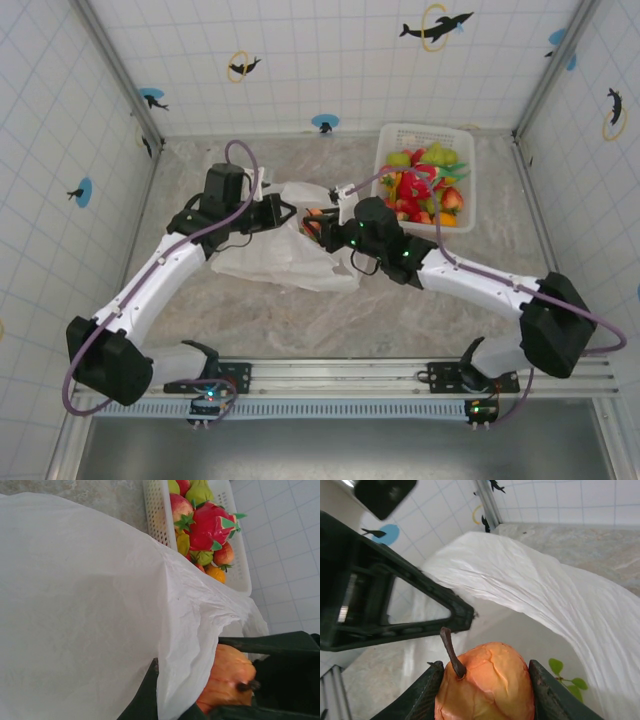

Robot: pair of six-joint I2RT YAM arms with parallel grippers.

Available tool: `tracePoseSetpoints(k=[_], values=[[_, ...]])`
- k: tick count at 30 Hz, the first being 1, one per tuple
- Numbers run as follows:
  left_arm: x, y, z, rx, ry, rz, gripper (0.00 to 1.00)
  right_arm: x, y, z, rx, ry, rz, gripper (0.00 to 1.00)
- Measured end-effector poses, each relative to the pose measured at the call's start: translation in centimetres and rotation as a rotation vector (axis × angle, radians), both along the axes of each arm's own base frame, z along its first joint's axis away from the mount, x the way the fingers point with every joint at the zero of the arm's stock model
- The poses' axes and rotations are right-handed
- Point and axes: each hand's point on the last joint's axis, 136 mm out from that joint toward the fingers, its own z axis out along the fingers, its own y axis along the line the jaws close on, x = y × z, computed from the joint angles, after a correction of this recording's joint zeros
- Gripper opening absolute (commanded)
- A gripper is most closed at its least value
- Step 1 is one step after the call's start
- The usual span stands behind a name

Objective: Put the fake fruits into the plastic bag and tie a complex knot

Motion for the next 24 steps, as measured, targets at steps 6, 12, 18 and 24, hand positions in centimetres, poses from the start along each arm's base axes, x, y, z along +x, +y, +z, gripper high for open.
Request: tracePoseSetpoints(k=[6,12,18,24], values=[[-0.1,0.0,0.0,0.0,0.0,0.001,0.0,1.2,0.6,-2.8,-0.069,-0.016,-0.032,0.44],[-0.1,0.0,0.1,0.0,-0.001,0.001,0.0,2.0,1.1,-4.7,-0.104,-0.028,-0.051,0.45],[0.0,0.1,0.0,0.003,-0.002,0.005,0.0,2.5,1.5,-7.5,-0.155,-0.008,-0.052,0.45],[0.0,0.2,-0.5,0.012,0.004,0.012,0.0,3.3,2.6,-8.7,-0.177,0.005,-0.044,0.46]])
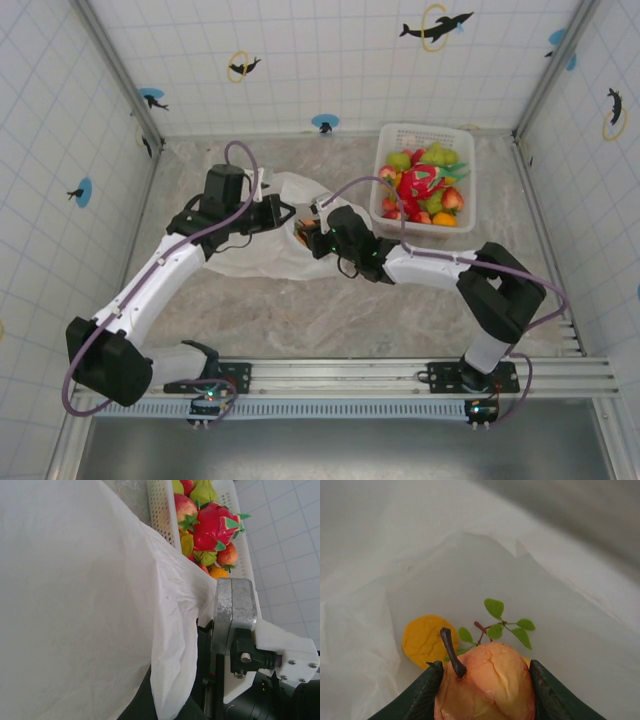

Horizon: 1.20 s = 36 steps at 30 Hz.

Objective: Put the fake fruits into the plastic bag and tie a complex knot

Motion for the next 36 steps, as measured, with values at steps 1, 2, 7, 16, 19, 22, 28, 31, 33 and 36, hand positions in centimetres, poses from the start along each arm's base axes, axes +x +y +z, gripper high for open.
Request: tracePoseSetpoints(k=[1,2,7,16,19,22,28,31,33,36], values=[[0.0,0.0,-0.1,0.002,0.002,0.001,0.0,0.2,0.1,0.1,0.003,-0.002,-0.001,0.46],[0.0,0.0,-0.2,0.003,0.003,0.001,0.0,0.3,0.2,0.3,0.006,-0.004,-0.001,0.46],[0.0,0.2,-0.5,0.012,0.006,0.011,0.0,0.9,0.0,0.7,0.013,-0.011,-0.012,0.46],[0.2,0.4,-1.0,0.024,0.011,0.021,0.0,2.8,-1.2,1.1,0.039,0.008,-0.04,0.46],[0.4,0.7,-1.5,0.037,0.016,0.037,0.0,3.4,-0.7,1.7,0.053,-0.001,-0.038,0.46],[0.7,1.2,-1.8,0.046,0.02,0.056,0.0,3.7,-0.2,1.8,0.06,-0.001,-0.037,0.46],[1.1,1.8,-1.9,0.054,0.017,0.079,0.0,4.3,0.7,0.7,0.058,0.025,-0.034,0.48],[1.1,1.9,-2.1,0.057,0.02,0.083,0.0,4.7,1.3,0.4,0.065,0.034,-0.033,0.48],[1.2,2.2,-2.5,0.059,0.026,0.091,0.0,5.0,1.8,0.4,0.074,0.04,-0.033,0.5],[1.2,2.7,-3.3,0.064,0.038,0.103,0.0,5.5,2.5,0.1,0.084,0.05,-0.031,0.56]])
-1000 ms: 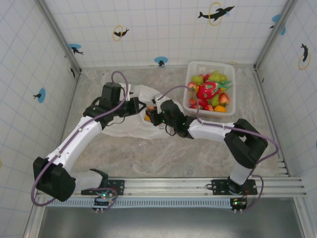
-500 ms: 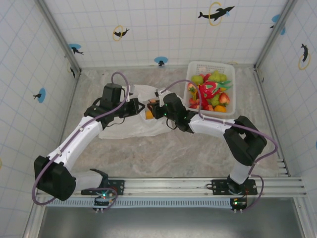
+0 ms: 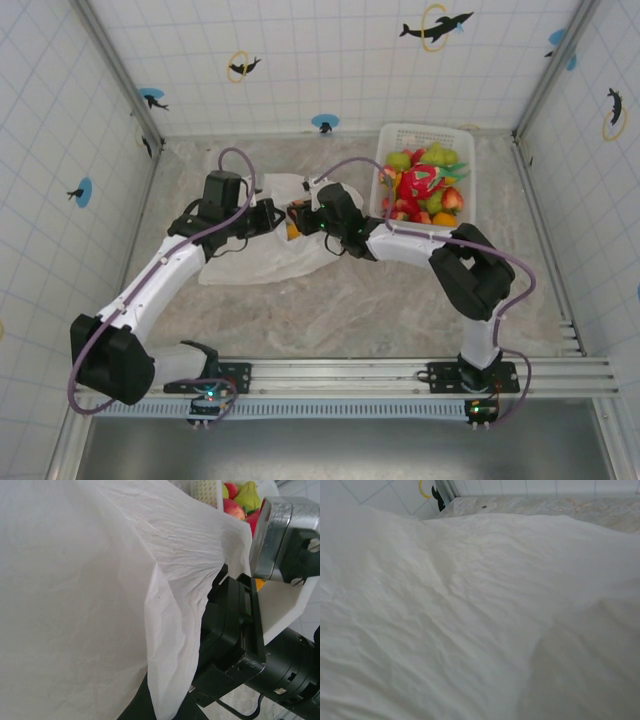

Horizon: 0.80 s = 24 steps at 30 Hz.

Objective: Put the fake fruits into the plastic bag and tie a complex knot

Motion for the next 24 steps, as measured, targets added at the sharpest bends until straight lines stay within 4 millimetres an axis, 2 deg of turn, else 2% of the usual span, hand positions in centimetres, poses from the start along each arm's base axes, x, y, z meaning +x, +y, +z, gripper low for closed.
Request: tracePoseSetpoints(k=[6,13,16,24], values=[[0.3,0.5,-0.3,-0.001,0.0,0.016,0.0,-0.2,0.6,-1.2,-0.006,0.034,0.018,0.72],[0.5,1.2,-0.9,0.004,0.014,0.036,0.0,-0.4,0.4,-1.1,-0.022,0.036,0.021,0.73],[0.5,1.4,-0.9,0.004,0.013,0.042,0.0,-0.7,0.0,0.2,-0.021,0.027,0.022,0.75],[0.2,1.8,-1.9,0.01,0.033,0.049,0.0,-2.6,-2.3,5.8,0.016,-0.031,0.02,0.75]])
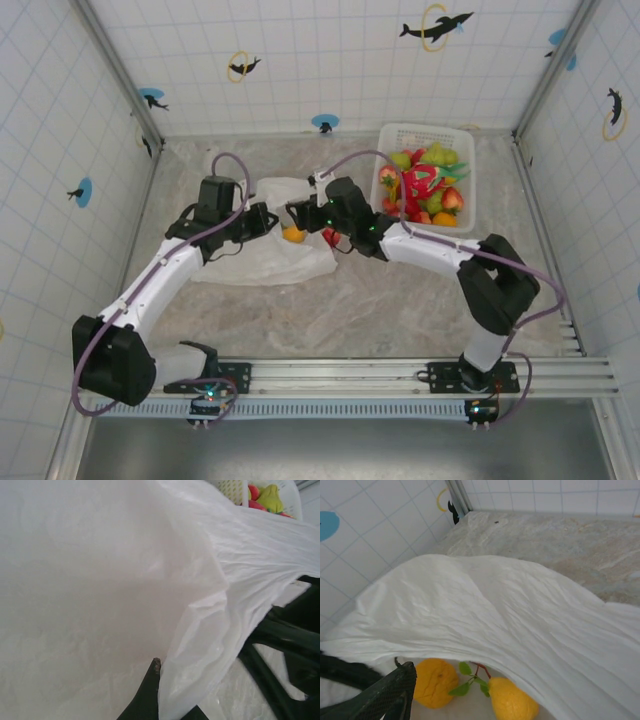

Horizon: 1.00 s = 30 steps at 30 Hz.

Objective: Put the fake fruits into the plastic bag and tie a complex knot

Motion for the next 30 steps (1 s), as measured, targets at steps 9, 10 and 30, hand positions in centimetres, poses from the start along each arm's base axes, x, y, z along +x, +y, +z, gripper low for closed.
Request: tracePoseSetpoints(k=[9,10,30], values=[[0.0,-0.1,0.0,-0.011,0.001,-0.008,0.0,-3.7,-5.6,3.2,-0.056,-0.012,-0.01,0.82],[-0.1,-0.2,0.1,-0.015,0.0,-0.012,0.0,-4.1,-6.5,3.4,-0.056,-0.01,-0.003,0.82],[-0.1,-0.4,0.0,-0.024,0.006,-0.022,0.0,-13.3,-0.5,4.4,0.178,0.261,0.481,0.99]])
